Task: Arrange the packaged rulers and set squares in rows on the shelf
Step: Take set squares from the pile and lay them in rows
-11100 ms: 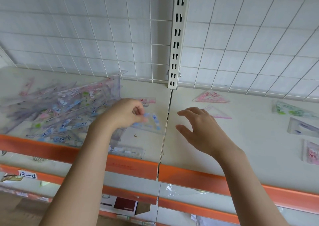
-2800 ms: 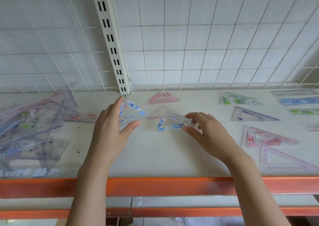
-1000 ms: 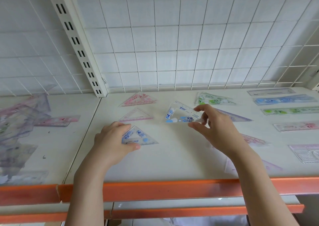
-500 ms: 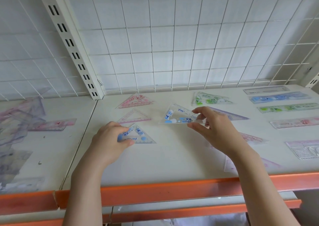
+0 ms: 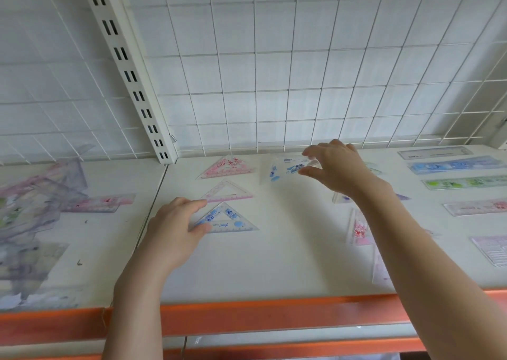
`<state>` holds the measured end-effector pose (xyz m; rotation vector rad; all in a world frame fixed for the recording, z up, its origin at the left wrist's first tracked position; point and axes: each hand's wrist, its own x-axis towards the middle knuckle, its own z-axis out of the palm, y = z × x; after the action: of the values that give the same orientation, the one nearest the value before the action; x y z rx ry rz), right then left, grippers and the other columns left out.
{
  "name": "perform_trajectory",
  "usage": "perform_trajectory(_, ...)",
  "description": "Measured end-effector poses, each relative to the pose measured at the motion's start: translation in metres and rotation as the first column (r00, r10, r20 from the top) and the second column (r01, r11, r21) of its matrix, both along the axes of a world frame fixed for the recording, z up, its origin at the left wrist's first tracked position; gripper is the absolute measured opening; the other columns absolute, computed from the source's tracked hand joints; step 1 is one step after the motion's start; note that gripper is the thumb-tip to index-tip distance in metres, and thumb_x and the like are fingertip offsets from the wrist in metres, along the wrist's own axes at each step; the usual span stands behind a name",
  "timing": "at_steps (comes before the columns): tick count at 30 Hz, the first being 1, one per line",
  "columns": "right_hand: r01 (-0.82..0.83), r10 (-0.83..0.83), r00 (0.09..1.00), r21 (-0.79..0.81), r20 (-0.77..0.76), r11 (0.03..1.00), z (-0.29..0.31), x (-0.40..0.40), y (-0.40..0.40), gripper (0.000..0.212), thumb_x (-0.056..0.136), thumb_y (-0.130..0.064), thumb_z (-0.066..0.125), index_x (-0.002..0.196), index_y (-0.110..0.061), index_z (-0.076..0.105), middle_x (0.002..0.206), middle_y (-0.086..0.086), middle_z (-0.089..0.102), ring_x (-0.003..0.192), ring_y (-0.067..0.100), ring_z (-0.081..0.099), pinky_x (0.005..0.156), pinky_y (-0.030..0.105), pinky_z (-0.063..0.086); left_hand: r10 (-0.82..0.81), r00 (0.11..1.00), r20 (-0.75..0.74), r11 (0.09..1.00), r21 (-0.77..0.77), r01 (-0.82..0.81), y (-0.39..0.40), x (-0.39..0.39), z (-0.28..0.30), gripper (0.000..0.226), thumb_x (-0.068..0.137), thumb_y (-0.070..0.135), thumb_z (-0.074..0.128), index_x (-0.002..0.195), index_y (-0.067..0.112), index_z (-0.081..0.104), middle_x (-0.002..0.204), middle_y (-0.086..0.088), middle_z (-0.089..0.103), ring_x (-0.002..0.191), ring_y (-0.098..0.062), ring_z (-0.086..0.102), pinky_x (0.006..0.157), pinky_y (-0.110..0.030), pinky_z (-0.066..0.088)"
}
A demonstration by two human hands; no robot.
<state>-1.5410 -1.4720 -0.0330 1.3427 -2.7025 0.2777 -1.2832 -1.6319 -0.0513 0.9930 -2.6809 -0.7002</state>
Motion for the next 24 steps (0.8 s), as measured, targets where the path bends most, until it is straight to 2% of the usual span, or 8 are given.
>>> perform_trajectory(7, 0.006, -0.007, 1.000, 0.121, 0.010, 0.993, -0.004, -0.017, -0.020, 0.048, 0.092, -0.049, 0.048, 0.133, -0.023, 0.049, 0.130, 0.000, 0.055, 0.123, 0.024, 0.039, 0.100, 0.037, 0.028, 0.053, 0.995, -0.085, 0.999, 0.001, -0.053, -0.008, 0.006, 0.007, 0.040, 0.087, 0.018, 0.064, 0.127, 0.021, 0.056, 0.111, 0.004, 0.055, 0.106, -0.020, 0.052, 0.091, -0.033, 0.042)
perform_trajectory(16, 0.028, -0.031, 0.999, 0.190, 0.011, 0.981, -0.006, -0.018, -0.031, 0.051, 0.093, -0.053, 0.044, 0.134, -0.022, 0.049, 0.133, 0.001, 0.052, 0.124, 0.025, 0.039, 0.101, 0.038, 0.029, 0.064, 0.991, -0.121, 0.998, -0.008, -0.066, -0.015, 0.003, 0.010, 0.038, 0.088, 0.023, 0.063, 0.126, 0.025, 0.056, 0.106, 0.011, 0.053, 0.102, -0.014, 0.051, 0.087, -0.027, 0.040)
perform_trajectory(24, 0.090, -0.092, 0.995, 0.059, 0.038, 0.994, 0.001, -0.007, -0.021, 0.044, 0.095, -0.044, 0.046, 0.132, -0.021, 0.050, 0.134, 0.001, 0.052, 0.125, 0.025, 0.040, 0.102, 0.039, 0.030, 0.007, 0.992, -0.126, 1.000, -0.013, -0.009, -0.022, 0.003, 0.010, 0.037, 0.089, 0.026, 0.061, 0.125, 0.023, 0.057, 0.107, 0.010, 0.054, 0.099, -0.013, 0.051, 0.087, -0.027, 0.039)
